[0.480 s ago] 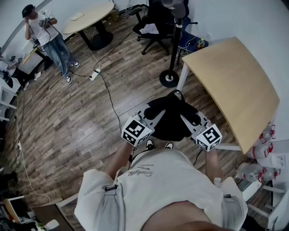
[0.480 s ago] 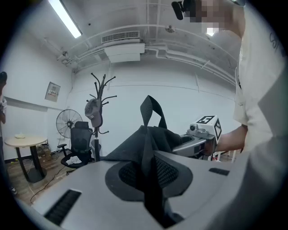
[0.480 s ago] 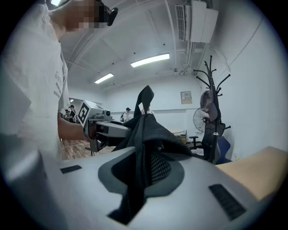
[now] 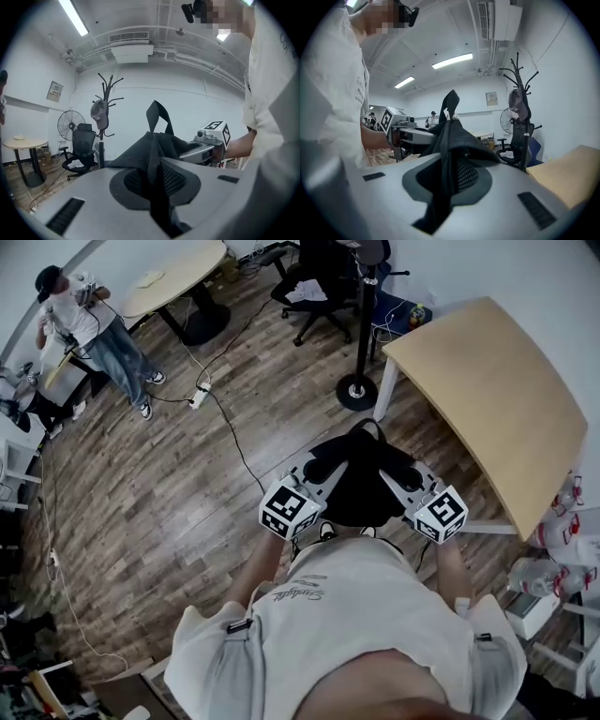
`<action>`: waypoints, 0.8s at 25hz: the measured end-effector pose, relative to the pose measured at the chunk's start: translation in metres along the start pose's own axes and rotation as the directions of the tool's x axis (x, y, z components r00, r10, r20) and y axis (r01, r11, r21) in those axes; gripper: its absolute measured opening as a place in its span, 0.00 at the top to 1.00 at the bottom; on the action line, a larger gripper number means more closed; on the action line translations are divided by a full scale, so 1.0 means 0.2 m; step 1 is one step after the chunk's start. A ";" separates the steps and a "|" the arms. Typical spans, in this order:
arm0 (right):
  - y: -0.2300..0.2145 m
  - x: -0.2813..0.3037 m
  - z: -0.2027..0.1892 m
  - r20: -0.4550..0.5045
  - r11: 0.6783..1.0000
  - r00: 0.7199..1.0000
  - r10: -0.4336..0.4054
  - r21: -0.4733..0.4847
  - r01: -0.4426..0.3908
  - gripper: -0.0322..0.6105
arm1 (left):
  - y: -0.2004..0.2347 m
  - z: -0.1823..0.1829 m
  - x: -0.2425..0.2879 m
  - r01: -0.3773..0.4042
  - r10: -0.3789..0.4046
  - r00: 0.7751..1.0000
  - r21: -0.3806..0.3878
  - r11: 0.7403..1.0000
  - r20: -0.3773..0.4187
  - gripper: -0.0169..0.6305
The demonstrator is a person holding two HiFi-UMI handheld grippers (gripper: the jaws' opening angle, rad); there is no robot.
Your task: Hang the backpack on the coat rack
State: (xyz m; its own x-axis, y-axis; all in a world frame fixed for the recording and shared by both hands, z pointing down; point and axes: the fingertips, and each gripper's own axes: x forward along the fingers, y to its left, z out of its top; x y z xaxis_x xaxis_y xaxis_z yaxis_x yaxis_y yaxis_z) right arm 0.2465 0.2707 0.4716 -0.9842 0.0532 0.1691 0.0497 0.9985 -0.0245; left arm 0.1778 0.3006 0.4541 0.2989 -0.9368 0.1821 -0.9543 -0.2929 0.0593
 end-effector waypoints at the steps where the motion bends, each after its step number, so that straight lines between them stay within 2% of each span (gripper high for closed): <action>1: 0.01 0.02 -0.01 -0.002 1.000 1.000 -0.005 -0.001 0.005 0.90 | 0.01 -0.01 -0.01 0.005 -0.005 1.000 -0.002 1.000 -0.005 0.90; 12: 0.02 0.17 -0.09 0.000 0.996 0.998 -0.058 0.067 0.057 0.90 | 0.16 -0.12 -0.04 0.077 -0.078 0.996 -0.022 0.997 -0.045 0.90; 20: -0.23 0.32 -0.19 -0.016 0.992 1.000 -0.025 0.127 0.027 0.90 | 0.37 -0.19 0.16 0.040 -0.046 0.993 -0.062 0.997 -0.111 0.90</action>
State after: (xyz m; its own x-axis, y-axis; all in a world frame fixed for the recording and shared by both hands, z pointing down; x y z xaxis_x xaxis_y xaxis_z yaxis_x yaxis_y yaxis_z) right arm 0.1880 0.2294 0.5200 -0.9822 0.0281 0.1857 0.0009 0.9894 -0.1449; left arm 0.1172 0.2558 0.5023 0.3411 -0.8952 0.2868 -0.9398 -0.3173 0.1272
